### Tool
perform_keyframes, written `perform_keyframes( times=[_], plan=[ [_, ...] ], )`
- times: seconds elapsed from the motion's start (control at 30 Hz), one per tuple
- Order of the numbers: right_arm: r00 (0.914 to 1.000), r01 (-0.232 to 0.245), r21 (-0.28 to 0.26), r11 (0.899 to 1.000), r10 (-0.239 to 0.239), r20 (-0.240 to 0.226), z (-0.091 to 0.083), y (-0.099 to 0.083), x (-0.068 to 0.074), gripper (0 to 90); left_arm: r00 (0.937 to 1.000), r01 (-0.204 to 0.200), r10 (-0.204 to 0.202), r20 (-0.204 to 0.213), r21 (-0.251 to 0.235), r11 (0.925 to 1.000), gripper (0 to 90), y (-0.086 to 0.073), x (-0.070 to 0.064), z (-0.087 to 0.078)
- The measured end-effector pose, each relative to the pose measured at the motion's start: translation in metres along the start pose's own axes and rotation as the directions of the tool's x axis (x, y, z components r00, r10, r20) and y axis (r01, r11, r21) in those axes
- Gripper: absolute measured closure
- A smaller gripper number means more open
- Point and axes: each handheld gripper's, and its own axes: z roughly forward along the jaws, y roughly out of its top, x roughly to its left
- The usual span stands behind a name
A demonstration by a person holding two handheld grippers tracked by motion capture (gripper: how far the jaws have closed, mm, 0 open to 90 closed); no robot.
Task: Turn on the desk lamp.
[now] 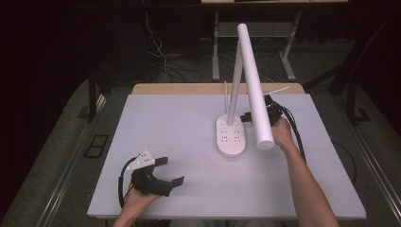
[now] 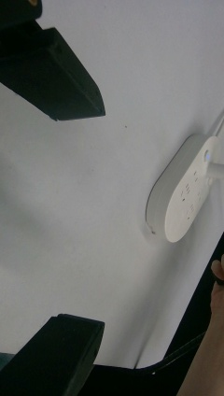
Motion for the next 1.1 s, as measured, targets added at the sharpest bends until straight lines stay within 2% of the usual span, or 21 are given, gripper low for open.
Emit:
perform_keyframes(
  times=[0.03, 0.07, 0.1, 0.17, 0.2, 0.23, 0.27, 0.4, 0.83, 0.93, 1.1],
  plan=[
    [1.0000, 0.000, 0.000, 1.000, 0.000, 0.000, 0.000, 0.000, 0.000, 64.2, 1.0000, 0.000, 0.000, 0.000, 0.000, 1.0000, 0.0, 0.000, 0.000, 0.000],
    [1.0000, 0.000, 0.001, 1.000, 0.000, 0.000, 0.003, 0.000, 0.000, 68.9, 1.0000, -0.001, 0.001, -0.001, 0.001, 1.0000, 0.0, 0.000, 0.000, 0.000],
    [1.0000, 0.000, 0.001, 1.000, 0.000, 0.000, 0.003, 0.000, 0.000, 68.9, 1.0000, -0.001, 0.001, -0.001, 0.000, 1.0000, 0.0, 0.000, 0.000, 0.000],
    [0.9999, -0.011, -0.008, 1.000, 0.011, -0.003, 0.005, 0.000, -0.001, 75.7, 1.0000, 0.000, 0.000, 0.000, -0.002, 1.0000, 0.0, 0.000, 0.000, 0.000],
    [0.9999, -0.011, -0.008, 1.000, 0.011, -0.003, 0.005, 0.000, -0.001, 75.7, 1.0000, 0.001, -0.001, 0.000, -0.002, 1.0000, 0.0, 0.000, 0.000, 0.000],
    [0.9998, -0.015, -0.011, 1.000, 0.014, -0.013, 0.008, 0.000, -0.001, 80.1, 1.0000, 0.001, -0.001, 0.000, -0.003, 1.0000, 0.0, 0.000, 0.000, 0.000],
    [0.9998, -0.015, -0.011, 1.000, 0.014, -0.013, 0.008, 0.000, -0.001, 80.1, 1.0000, 0.001, -0.001, 0.000, -0.002, 1.0000, 0.0, 0.000, 0.000, 0.000],
    [0.9997, -0.013, 0.000, 1.000, 0.013, -0.023, 0.016, 0.001, 0.000, 89.8, 1.0000, 0.000, 0.000, -0.001, -0.002, 1.0000, 0.0, 0.000, 0.000, 0.000],
    [0.9999, 0.005, 0.019, 1.000, -0.004, -0.013, 0.036, -0.004, 0.004, 89.9, 1.0000, -0.004, 0.004, 0.000, 0.000, 1.0000, 0.0, 0.000, 0.000, 0.000],
    [0.9999, 0.011, 0.015, 1.000, -0.011, 0.011, 0.037, -0.003, 0.006, 90.0, 1.0000, -0.003, 0.003, -0.002, -0.001, 1.0000, 0.0, 0.000, 0.001, 0.000],
    [1.0000, -0.003, 0.008, 1.000, 0.003, 0.009, 0.035, -0.005, 0.003, 90.0, 1.0000, -0.005, 0.005, -0.001, -0.001, 1.0000, 0.0, 0.000, 0.000, 0.000]
  ],
)
